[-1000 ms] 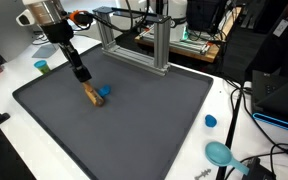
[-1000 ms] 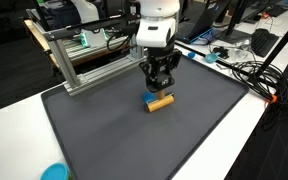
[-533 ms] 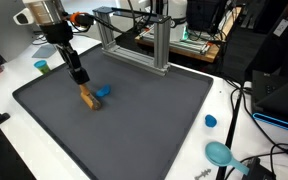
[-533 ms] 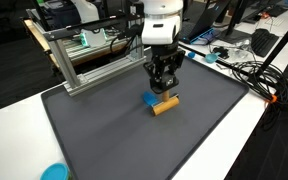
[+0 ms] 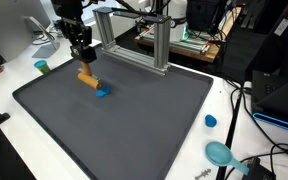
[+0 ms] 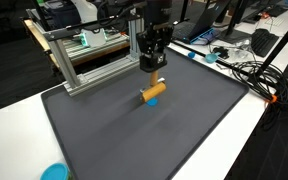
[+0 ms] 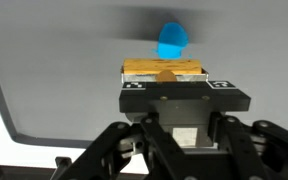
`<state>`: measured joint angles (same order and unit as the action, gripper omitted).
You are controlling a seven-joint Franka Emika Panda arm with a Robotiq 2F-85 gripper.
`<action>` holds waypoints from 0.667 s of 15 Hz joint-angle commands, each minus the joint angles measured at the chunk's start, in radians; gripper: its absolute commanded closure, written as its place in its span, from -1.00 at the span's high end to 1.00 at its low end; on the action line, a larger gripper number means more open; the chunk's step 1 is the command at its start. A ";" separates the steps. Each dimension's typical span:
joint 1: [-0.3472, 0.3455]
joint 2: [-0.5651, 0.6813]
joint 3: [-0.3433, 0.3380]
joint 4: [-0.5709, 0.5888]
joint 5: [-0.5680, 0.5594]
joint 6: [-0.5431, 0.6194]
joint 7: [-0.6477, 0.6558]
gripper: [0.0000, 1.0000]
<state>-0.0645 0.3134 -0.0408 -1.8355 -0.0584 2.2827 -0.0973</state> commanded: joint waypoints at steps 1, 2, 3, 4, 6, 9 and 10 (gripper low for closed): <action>0.006 -0.014 0.000 -0.018 -0.007 -0.003 0.002 -0.07; 0.009 -0.020 0.000 -0.029 -0.010 -0.003 0.003 -0.57; 0.008 -0.013 0.002 -0.028 -0.004 -0.006 0.002 -0.57; 0.003 -0.005 0.007 -0.027 0.018 -0.004 -0.006 -0.57; -0.009 0.013 0.018 -0.016 0.066 -0.001 -0.020 -0.57; -0.011 0.032 0.012 -0.011 0.083 -0.008 -0.003 -0.57; -0.013 0.038 0.013 -0.011 0.089 -0.004 -0.007 -0.57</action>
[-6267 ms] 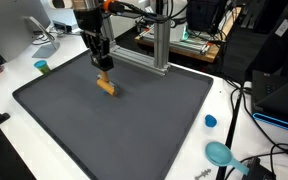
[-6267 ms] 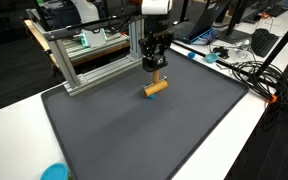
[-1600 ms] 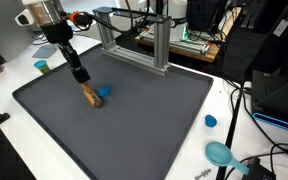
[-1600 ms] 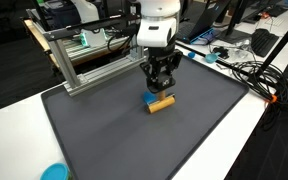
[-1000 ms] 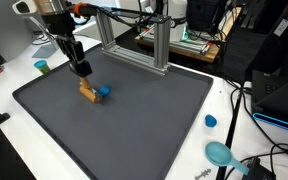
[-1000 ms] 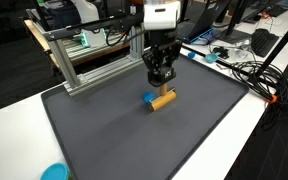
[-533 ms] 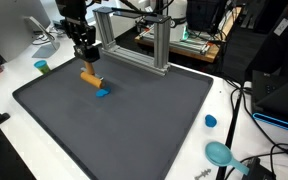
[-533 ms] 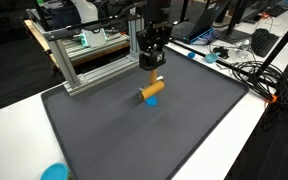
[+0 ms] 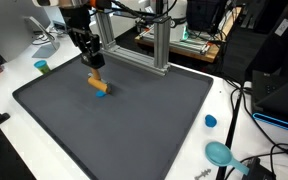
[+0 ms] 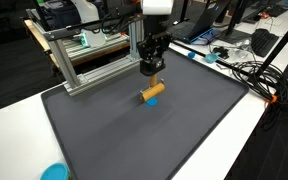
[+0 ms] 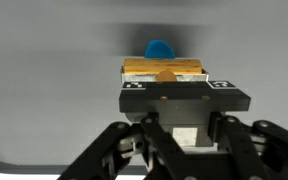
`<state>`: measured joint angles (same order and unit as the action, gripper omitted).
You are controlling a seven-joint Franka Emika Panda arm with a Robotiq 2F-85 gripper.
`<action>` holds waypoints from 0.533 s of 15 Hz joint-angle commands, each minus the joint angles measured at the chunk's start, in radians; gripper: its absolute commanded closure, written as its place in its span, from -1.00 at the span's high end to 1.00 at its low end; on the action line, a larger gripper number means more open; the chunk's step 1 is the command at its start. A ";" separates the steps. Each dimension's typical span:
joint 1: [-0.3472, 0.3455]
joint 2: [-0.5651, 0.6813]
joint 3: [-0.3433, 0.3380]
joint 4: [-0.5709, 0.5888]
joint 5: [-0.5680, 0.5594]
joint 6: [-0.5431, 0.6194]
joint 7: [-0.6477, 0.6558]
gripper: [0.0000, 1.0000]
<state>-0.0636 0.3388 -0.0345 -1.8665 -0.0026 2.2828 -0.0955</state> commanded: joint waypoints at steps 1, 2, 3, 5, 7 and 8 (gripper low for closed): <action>-0.015 0.022 0.006 0.022 0.037 0.000 -0.005 -0.57; -0.019 0.030 0.009 0.024 0.049 0.010 -0.011 -0.57; -0.021 0.042 0.009 0.030 0.057 0.013 -0.008 -0.57; -0.014 0.059 0.001 0.040 0.041 0.003 0.013 -0.57; -0.011 0.051 0.000 0.016 0.029 0.005 0.007 -0.07; -0.011 0.057 0.000 0.020 0.028 0.005 0.010 -0.07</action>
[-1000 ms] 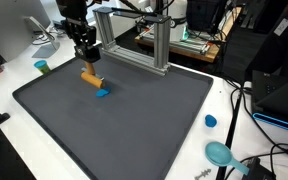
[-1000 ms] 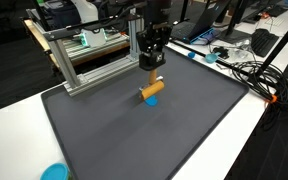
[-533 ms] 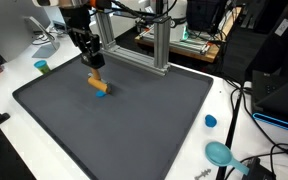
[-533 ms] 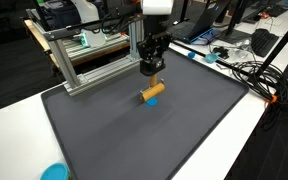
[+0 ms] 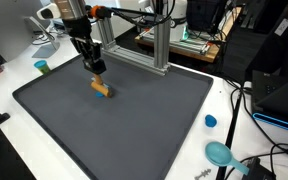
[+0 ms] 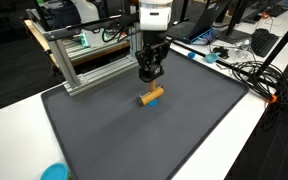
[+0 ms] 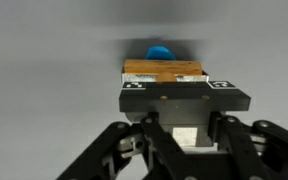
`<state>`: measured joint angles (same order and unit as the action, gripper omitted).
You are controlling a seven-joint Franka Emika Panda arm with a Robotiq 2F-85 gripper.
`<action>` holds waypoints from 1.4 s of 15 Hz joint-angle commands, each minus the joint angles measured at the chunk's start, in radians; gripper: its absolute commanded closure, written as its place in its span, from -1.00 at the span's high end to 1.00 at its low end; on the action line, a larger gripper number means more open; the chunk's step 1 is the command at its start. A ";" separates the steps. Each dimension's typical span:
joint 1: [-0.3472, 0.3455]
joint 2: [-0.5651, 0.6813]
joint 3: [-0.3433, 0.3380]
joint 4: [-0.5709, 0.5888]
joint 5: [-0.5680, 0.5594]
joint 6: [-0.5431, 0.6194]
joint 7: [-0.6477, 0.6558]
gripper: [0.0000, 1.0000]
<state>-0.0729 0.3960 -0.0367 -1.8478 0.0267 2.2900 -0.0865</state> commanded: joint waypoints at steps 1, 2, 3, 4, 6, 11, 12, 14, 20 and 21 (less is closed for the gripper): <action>-0.002 0.002 0.002 0.005 -0.001 -0.002 0.002 -0.57; 0.007 0.008 -0.009 0.008 -0.028 -0.008 0.017 -0.57; 0.010 0.012 -0.013 0.009 -0.041 -0.011 0.022 -0.57; 0.014 0.017 -0.017 0.010 -0.053 -0.018 0.027 -0.57; 0.017 0.030 -0.020 0.014 -0.066 -0.033 0.035 -0.57; 0.016 0.051 -0.026 0.038 -0.077 -0.090 0.049 -0.57; 0.014 0.055 -0.026 0.045 -0.074 -0.103 0.049 -0.57; 0.014 0.064 -0.028 0.059 -0.076 -0.132 0.052 -0.57; 0.021 0.091 -0.036 0.093 -0.095 -0.173 0.079 -0.57; 0.023 0.094 -0.038 0.095 -0.102 -0.180 0.082 -0.57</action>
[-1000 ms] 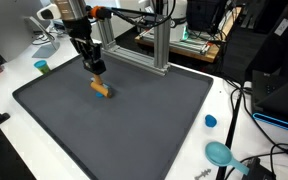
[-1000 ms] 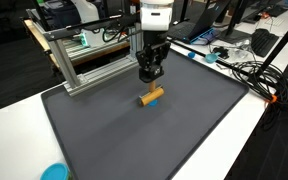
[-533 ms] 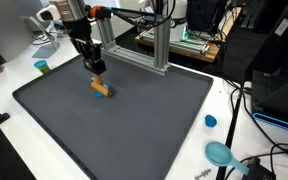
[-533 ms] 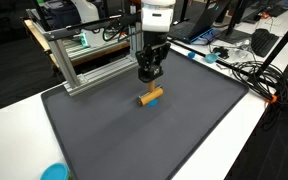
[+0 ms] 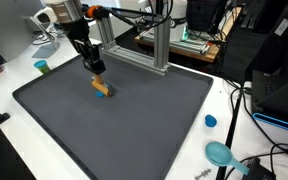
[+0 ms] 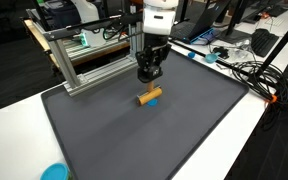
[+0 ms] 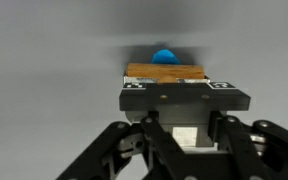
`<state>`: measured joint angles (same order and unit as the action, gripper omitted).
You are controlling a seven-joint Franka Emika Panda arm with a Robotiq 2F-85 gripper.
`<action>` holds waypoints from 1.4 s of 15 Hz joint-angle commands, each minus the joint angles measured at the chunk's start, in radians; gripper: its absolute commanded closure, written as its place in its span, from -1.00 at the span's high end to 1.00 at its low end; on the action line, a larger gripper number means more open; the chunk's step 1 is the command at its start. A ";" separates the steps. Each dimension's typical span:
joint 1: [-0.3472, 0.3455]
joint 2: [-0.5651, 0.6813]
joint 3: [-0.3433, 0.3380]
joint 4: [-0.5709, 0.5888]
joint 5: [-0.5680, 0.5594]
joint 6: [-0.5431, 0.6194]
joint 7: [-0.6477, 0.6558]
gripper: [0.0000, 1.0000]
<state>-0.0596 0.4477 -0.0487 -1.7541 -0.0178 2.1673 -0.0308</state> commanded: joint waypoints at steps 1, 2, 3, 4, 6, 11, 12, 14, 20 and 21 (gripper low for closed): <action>0.013 0.047 -0.030 0.005 -0.067 -0.067 0.034 -0.57; 0.014 0.050 -0.031 0.010 -0.071 -0.077 0.039 -0.57; 0.014 0.053 -0.031 0.015 -0.073 -0.085 0.041 -0.57; 0.014 0.057 -0.030 0.021 -0.072 -0.097 0.039 -0.57; 0.011 0.062 -0.028 0.031 -0.068 -0.116 0.035 -0.57; 0.004 0.082 -0.024 0.064 -0.058 -0.176 0.019 -0.57; 0.004 0.085 -0.024 0.070 -0.057 -0.184 0.018 -0.57; 0.004 0.093 -0.025 0.082 -0.058 -0.198 0.018 -0.57; 0.000 0.111 -0.025 0.112 -0.057 -0.247 0.011 -0.57; -0.002 0.114 -0.024 0.118 -0.056 -0.259 0.008 -0.57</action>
<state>-0.0570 0.5173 -0.0580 -1.6301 -0.0339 1.9994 -0.0125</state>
